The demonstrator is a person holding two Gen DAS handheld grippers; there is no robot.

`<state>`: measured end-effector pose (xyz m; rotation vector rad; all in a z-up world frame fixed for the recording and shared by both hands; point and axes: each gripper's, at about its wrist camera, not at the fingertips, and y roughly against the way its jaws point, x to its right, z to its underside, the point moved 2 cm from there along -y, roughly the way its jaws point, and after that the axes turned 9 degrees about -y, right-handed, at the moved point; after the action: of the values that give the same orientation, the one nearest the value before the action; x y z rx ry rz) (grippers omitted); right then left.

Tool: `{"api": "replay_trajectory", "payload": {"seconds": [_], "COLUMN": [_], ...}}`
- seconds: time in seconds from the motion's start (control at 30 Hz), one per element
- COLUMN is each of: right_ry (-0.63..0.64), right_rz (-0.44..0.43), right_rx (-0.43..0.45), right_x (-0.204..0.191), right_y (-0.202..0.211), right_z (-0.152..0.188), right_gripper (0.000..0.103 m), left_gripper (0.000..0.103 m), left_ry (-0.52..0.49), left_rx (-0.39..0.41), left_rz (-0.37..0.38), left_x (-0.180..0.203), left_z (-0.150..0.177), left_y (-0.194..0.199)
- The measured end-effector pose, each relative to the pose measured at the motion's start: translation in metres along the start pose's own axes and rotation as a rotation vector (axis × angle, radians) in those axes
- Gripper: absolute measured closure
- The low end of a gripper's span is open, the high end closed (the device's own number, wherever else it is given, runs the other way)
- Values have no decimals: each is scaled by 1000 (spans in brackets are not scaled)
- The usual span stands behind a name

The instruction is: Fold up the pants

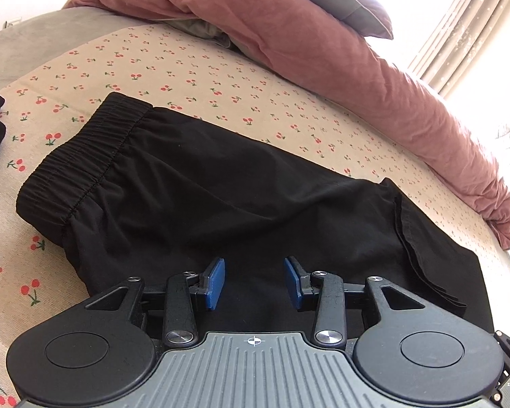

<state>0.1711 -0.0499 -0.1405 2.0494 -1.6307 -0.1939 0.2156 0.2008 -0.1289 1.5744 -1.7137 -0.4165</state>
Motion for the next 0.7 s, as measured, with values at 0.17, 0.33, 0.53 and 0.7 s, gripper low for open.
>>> {"api": "replay_trajectory", "payload": {"seconds": [0.17,0.33,0.53,0.7], "right_ry": [-8,-12,-77,-184], "right_rz": [-19,-67,-123,-172], "right_rx": [-7,-1,-10,-19], "right_x": [-27,-52,-75,-80], "right_y": [1,2,-5,-3], "right_z": [-1,-2,-11,-17], "right_gripper": [103,103,103,103], "left_gripper": [64,63,63,63], "left_ry": [-7,29,5,36], "left_rx": [-3,-7,6,-9], "left_rz": [1,30,50,82], "left_x": [1,-6,-7,-14], "left_z": [0,-2,-1,-1], "left_y": [0,0,6,4]}}
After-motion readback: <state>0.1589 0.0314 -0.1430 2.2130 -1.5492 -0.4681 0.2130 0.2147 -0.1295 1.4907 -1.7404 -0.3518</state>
